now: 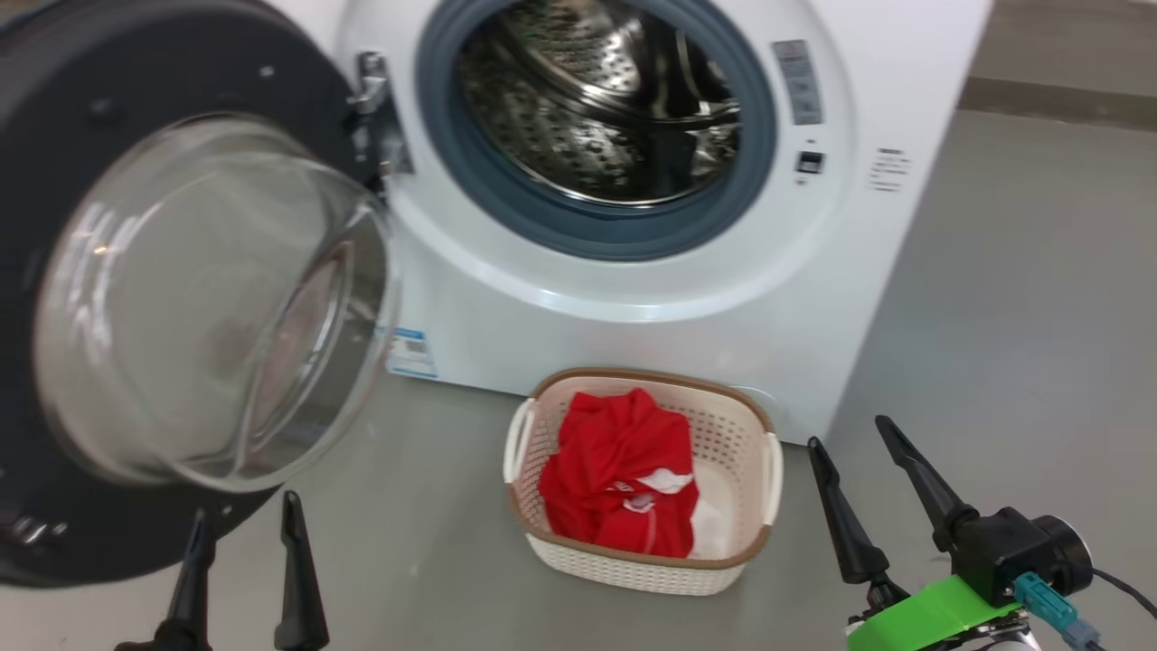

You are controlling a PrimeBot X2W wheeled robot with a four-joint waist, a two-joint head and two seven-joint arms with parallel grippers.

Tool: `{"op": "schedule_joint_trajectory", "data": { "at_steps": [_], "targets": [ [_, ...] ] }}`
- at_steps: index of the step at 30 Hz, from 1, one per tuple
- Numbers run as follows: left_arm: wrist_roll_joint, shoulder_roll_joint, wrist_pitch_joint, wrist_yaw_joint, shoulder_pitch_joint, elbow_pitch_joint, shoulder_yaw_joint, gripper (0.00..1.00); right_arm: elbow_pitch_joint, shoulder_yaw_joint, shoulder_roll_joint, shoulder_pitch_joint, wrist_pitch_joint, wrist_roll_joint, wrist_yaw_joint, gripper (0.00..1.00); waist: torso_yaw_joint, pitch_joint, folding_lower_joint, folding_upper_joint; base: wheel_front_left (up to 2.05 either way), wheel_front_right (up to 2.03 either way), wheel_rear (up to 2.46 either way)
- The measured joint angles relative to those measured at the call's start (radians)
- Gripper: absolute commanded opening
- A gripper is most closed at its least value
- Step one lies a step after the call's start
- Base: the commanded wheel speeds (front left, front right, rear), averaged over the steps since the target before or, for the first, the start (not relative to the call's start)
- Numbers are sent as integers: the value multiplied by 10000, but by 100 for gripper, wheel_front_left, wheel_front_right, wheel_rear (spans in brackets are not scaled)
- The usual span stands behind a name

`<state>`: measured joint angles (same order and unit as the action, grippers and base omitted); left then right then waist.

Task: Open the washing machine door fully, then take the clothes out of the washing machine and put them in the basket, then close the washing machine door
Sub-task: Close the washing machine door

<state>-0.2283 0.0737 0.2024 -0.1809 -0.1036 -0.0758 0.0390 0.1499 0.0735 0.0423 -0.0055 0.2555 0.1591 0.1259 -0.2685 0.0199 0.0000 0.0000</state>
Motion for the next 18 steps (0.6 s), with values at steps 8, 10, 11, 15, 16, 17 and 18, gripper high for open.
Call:
{"op": "schedule_joint_trajectory", "data": {
  "at_steps": [8, 10, 11, 15, 16, 17, 18],
  "targets": [
    [107, 105, -48, -230, -1, -230, -144, 100, -15, 416, 4, -73, -2, 215, 0, 100, -1031, 23, 0, 0, 0, 0, 0],
    [107, 115, -92, -311, -5, -253, -153, 100, -15, 506, 6, -158, 0, 247, 0, 100, -1245, 40, 0, 0, 0, 0, 0],
    [107, 119, -148, -313, -8, -263, -165, 100, -15, 550, 6, -193, 0, 255, 0, 100, -1343, 52, 0, 0, 0, 0, 0],
    [105, 155, -180, -405, -60, -314, -226, 100, -8, 660, 8, -197, 0, 267, 0, 100, -1669, 133, 0, 0, 0, 0, 0],
    [105, 167, -238, -416, -96, -318, -257, 100, -6, 671, 6, -197, 0, 276, 0, 100, -1727, 158, 0, 0, 0, 0, 0],
    [104, 194, -255, -416, -141, -313, -278, 100, -2, 673, 8, -197, 0, 284, 0, 100, -1773, 186, 0, 0, 0, 0, 0],
    [102, 228, -255, -416, -177, -309, -305, 100, 0, 679, 6, -197, 0, 301, 0, 100, -1806, 219, 0, 0, 0, 0, 0]
  ]
}}
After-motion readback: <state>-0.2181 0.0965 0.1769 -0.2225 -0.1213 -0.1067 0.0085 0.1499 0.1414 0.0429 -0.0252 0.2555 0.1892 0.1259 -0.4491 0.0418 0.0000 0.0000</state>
